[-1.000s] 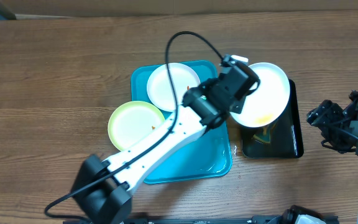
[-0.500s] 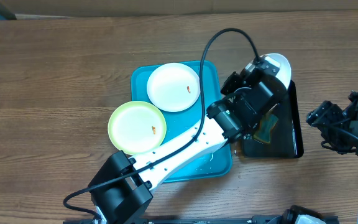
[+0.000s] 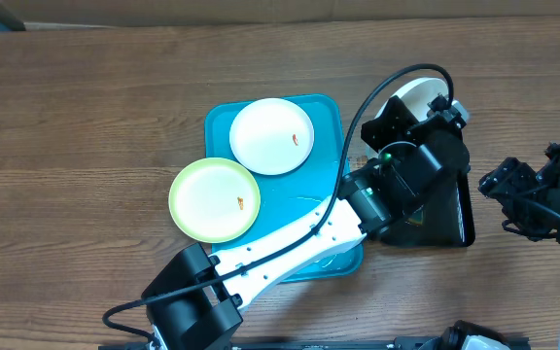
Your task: Clean dirty plates on tray and stack at the side
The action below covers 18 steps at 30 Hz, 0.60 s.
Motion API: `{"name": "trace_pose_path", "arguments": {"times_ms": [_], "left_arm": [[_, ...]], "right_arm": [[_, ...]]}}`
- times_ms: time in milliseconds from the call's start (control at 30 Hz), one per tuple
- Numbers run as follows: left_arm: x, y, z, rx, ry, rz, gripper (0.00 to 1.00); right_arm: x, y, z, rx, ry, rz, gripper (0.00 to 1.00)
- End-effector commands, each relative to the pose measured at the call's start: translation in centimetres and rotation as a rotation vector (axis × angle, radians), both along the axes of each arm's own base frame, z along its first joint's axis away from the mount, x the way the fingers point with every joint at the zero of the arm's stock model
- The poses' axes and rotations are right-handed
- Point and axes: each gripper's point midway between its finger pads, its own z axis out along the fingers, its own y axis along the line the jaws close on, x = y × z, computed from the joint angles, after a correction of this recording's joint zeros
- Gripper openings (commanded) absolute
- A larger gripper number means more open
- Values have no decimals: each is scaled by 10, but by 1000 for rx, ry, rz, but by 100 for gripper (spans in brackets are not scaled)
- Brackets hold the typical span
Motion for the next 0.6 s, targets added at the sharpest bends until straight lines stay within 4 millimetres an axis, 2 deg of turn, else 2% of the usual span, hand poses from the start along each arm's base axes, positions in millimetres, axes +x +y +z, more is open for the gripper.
{"name": "trace_pose_path", "arguments": {"times_ms": [0,567], "left_arm": [[-3,-2,14,13,-33,5,4],[-9,-13,24,40,-68,-32,4]], "right_arm": [[2,-1,4,-3,-17,4,74],[2,-1,5,-4,-19,4,75]]}}
